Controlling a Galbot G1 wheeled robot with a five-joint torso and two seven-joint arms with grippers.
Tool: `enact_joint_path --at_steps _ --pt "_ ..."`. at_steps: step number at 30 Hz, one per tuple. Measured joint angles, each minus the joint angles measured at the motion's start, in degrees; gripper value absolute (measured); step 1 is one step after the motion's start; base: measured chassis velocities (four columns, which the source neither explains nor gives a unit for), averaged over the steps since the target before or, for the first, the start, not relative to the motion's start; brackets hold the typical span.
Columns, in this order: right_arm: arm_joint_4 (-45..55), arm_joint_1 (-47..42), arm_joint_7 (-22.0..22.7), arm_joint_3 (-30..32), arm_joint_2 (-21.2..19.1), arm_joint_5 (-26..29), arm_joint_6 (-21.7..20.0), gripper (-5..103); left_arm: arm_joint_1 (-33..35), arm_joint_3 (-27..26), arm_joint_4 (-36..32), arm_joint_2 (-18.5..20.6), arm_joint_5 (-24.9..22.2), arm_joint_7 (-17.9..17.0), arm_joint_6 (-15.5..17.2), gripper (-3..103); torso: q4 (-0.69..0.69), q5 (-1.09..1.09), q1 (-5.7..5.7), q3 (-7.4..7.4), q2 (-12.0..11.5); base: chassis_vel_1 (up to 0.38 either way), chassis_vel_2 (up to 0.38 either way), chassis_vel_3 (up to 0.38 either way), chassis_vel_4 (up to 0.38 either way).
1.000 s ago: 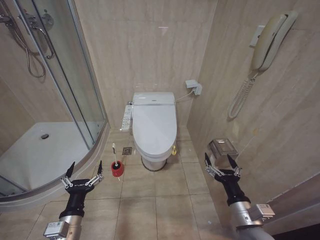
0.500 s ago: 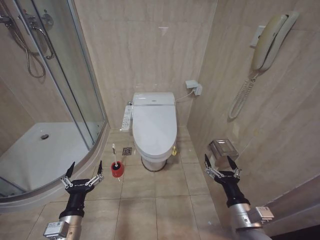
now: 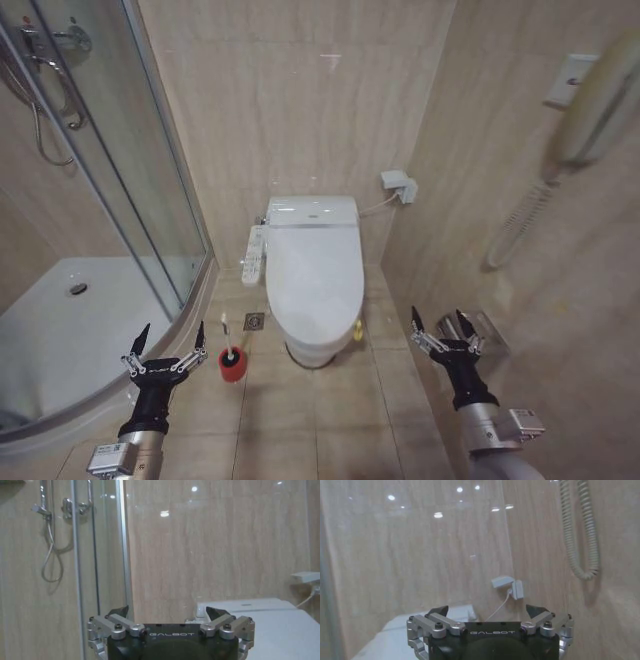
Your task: Open the toilet lid, clean the toilet bowl with a toilet brush, close the toilet lid, and flush.
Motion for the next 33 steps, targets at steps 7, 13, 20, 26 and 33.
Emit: enact_joint_path --at_steps 7,13,20,26,33 --pt "-1.1 0.3 -0.1 0.6 -0.3 -0.7 1.1 100 0.0 0.0 0.0 0.0 0.0 0.0 0.0 100 0.05 0.03 0.02 0.02 0.0 -0.135 0.17 0.09 -0.12" --pt "-2.1 0.8 -0.4 0.4 -0.1 -1.4 1.8 100 0.0 0.0 0.0 0.0 0.0 0.0 0.0 100 0.0 0.03 -0.08 -0.02 0.0 0.006 -0.021 -0.007 0.005" --pt "-2.8 2.1 1.3 0.4 -0.1 -1.3 1.6 100 0.0 0.0 0.0 0.0 0.0 0.0 0.0 100 0.03 0.03 -0.06 -0.02 0.0 -0.062 0.07 0.074 -0.073" --pt "-3.9 2.6 2.5 1.1 0.1 -2.2 1.7 100 0.0 0.0 0.0 0.0 0.0 0.0 0.0 100 0.04 0.03 0.05 0.02 0.0 -0.159 0.14 0.173 -0.165" --pt "-4.9 1.9 2.5 1.9 0.7 -2.6 3.1 100 0.0 0.0 0.0 0.0 0.0 0.0 0.0 100 0.01 0.03 -0.05 -0.01 0.0 -0.018 0.028 0.027 -0.024"
